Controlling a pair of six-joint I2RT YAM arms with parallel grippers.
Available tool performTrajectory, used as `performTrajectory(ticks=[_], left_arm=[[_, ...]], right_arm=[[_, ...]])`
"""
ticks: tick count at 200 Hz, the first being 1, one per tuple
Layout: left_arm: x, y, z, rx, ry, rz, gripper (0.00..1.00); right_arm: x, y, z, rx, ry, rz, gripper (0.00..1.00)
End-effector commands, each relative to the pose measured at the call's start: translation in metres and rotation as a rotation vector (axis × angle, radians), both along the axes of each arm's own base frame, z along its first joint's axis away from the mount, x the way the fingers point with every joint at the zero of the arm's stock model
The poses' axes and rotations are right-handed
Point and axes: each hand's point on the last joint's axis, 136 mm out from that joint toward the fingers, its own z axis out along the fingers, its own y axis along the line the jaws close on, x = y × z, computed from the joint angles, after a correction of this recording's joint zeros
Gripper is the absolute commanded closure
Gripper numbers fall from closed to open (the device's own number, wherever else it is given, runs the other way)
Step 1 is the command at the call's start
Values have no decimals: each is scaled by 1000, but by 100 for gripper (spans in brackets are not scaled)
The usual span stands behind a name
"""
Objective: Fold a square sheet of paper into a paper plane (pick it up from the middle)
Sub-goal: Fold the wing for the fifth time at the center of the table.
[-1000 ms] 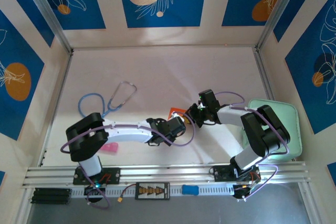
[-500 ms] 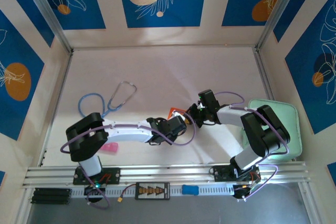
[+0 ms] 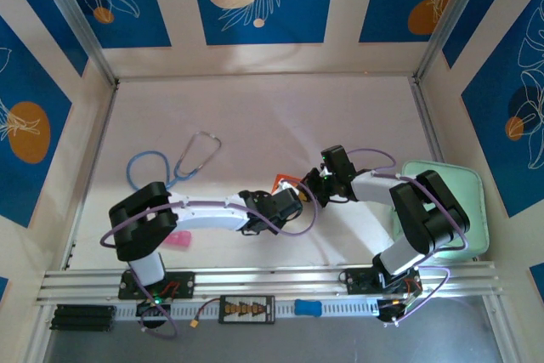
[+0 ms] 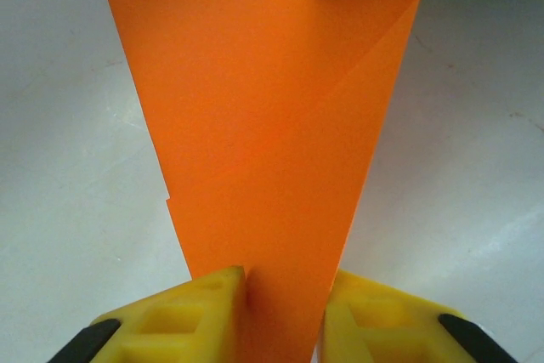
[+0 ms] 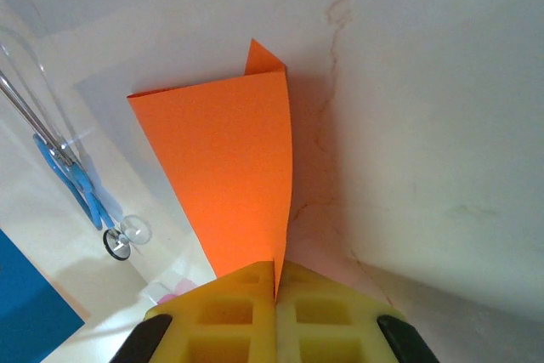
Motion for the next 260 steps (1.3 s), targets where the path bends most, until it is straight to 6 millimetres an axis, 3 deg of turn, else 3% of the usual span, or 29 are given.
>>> performTrajectory(ticks=[1,148,260], left_arm=[[-2,-2,5,-2,-6,7,72],[-9,-5,14,-21,57,30,65],[-9,-2,11,7,57,22,74]], right_arm=[[-5,-3,1,-17,7,5,100],[-3,2,4,-24,-34,32,100],[-3,3,5,-22,-38,36,100]])
